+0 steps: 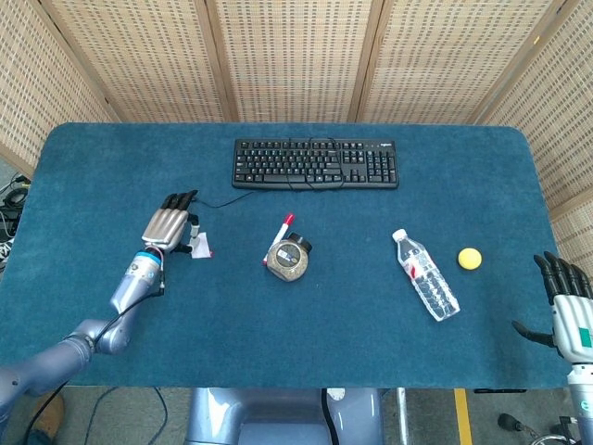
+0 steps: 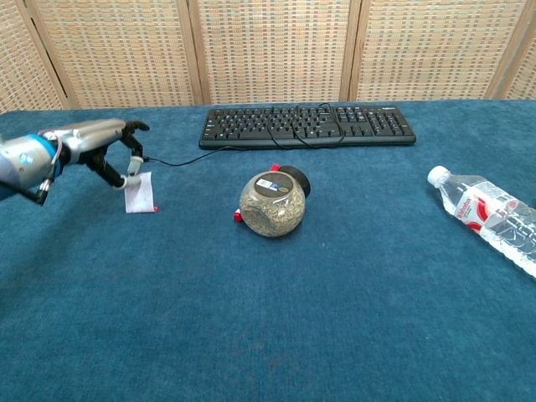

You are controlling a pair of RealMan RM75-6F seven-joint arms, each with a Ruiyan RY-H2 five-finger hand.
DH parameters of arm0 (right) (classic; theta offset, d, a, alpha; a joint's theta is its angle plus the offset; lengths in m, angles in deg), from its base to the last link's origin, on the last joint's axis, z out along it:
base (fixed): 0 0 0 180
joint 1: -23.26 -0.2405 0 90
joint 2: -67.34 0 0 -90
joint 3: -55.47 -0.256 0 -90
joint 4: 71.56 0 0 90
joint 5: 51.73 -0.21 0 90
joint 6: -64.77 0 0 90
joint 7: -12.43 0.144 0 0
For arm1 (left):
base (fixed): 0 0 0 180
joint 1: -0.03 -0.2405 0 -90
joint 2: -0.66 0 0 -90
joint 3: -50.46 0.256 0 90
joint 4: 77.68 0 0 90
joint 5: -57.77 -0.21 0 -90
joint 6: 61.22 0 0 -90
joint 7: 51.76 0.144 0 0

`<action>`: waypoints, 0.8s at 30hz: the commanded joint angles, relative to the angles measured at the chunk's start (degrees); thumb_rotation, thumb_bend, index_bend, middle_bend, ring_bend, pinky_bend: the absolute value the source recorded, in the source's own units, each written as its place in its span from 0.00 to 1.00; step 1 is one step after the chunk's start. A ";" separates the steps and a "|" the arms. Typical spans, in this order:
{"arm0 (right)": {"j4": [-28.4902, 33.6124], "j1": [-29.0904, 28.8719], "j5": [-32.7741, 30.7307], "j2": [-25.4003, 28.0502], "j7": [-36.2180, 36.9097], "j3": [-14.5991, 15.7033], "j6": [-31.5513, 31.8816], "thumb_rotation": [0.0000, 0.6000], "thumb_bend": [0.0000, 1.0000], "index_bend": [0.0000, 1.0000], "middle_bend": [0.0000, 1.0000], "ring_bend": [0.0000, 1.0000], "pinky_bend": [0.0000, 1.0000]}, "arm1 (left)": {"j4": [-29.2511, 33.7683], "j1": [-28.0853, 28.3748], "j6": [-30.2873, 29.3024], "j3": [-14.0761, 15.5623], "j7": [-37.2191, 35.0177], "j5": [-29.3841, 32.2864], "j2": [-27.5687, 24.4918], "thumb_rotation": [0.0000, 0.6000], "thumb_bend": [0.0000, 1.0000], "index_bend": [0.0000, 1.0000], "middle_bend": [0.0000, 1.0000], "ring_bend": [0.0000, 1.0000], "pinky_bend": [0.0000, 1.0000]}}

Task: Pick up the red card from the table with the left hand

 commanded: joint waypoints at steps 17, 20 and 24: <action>-0.29 -0.11 -0.65 -0.68 -1.32 -0.12 -0.12 1.00 0.00 0.00 0.00 0.00 0.00 | 16.97 -0.64 -7.54 -2.00 -7.21 -4.93 -11.56 1.00 0.43 0.66 0.00 0.00 0.00; 0.04 -0.01 -0.33 -0.54 -1.22 -0.09 0.23 1.00 0.00 0.00 0.00 0.00 0.00 | 25.06 -2.77 -10.31 -0.82 -10.76 -8.26 -15.56 1.00 0.42 0.66 0.00 0.00 0.00; 0.28 0.13 0.09 -0.44 -1.31 0.08 0.61 1.00 0.00 0.00 0.00 0.00 0.00 | 35.31 -5.18 -13.34 1.29 -17.34 -13.55 -20.54 1.00 0.42 0.66 0.00 0.00 0.00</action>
